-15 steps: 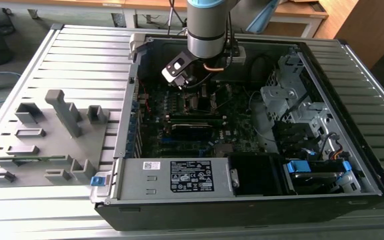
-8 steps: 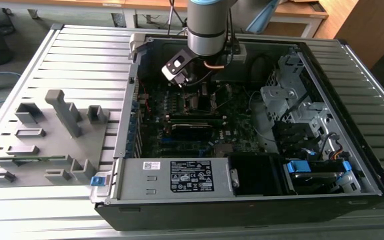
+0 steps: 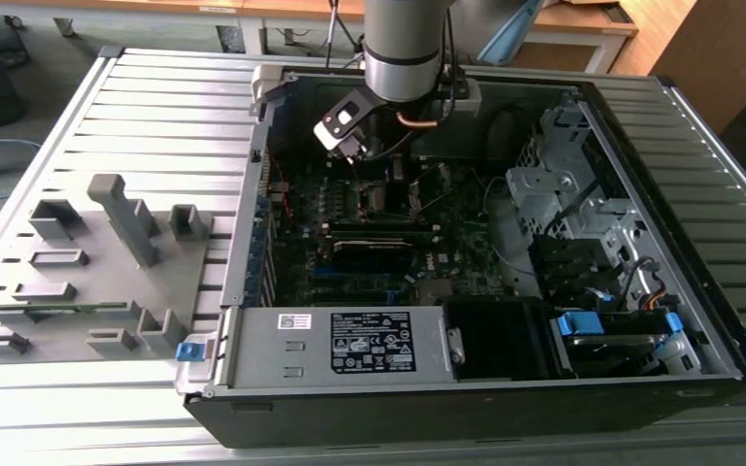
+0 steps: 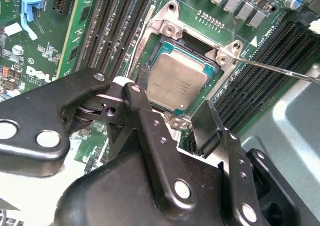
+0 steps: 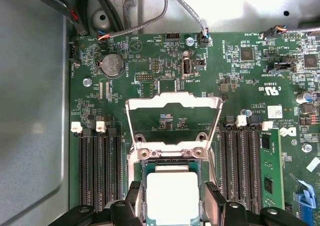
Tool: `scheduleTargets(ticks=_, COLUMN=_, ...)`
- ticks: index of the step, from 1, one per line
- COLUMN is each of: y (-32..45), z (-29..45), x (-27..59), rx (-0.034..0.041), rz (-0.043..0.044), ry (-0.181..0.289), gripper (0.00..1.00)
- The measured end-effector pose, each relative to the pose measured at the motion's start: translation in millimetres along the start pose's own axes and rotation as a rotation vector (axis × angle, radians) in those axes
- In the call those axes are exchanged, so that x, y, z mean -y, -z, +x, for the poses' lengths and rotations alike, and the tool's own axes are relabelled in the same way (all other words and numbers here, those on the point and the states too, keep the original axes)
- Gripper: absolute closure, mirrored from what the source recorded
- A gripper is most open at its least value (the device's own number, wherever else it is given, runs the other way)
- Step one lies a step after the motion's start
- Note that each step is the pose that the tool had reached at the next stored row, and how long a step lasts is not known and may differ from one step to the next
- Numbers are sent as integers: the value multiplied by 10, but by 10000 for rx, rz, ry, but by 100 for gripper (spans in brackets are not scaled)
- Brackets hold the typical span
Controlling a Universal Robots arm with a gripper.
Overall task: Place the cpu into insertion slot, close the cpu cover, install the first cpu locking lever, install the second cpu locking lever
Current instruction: 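Place the cpu into insertion slot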
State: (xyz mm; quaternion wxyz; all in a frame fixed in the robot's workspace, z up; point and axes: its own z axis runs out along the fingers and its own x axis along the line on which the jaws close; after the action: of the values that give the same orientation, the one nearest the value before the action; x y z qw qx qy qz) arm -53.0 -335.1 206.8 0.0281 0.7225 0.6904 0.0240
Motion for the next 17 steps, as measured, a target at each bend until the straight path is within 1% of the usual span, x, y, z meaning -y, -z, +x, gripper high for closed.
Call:
scheduleTargets(ticks=5, y=7, z=0, x=-1, rx=0, rz=0, ry=0, gripper=39)
scheduleTargets(ticks=6, y=8, z=0, x=-1, rx=0, rz=0, ry=0, gripper=40)
scheduleTargets(ticks=7, y=9, z=0, x=-1, rx=0, rz=0, ry=0, gripper=47)
scheduleTargets(ticks=8, y=11, z=0, x=-1, rx=0, rz=-1, ry=0, gripper=47)
scheduleTargets(ticks=10, y=13, z=0, x=-1, rx=0, rz=0, ry=0, gripper=59)
scheduleTargets(ticks=11, y=14, z=0, x=-1, rx=0, rz=-1, ry=0, gripper=59)
scheduleTargets(ticks=13, y=17, z=0, x=-1, rx=0, rz=0, ry=0, gripper=71)
scheduleTargets(ticks=14, y=18, z=0, x=-1, rx=0, rz=-1, ry=1, gripper=71)
scheduleTargets(ticks=15, y=20, z=0, x=-2, rx=0, rz=-1, ry=1, gripper=76)
scheduleTargets(ticks=16, y=21, z=0, x=-2, rx=1, rz=0, ry=0, gripper=76)
scheduleTargets(ticks=17, y=22, z=0, x=-2, rx=1, rz=-1, ry=0, gripper=82)
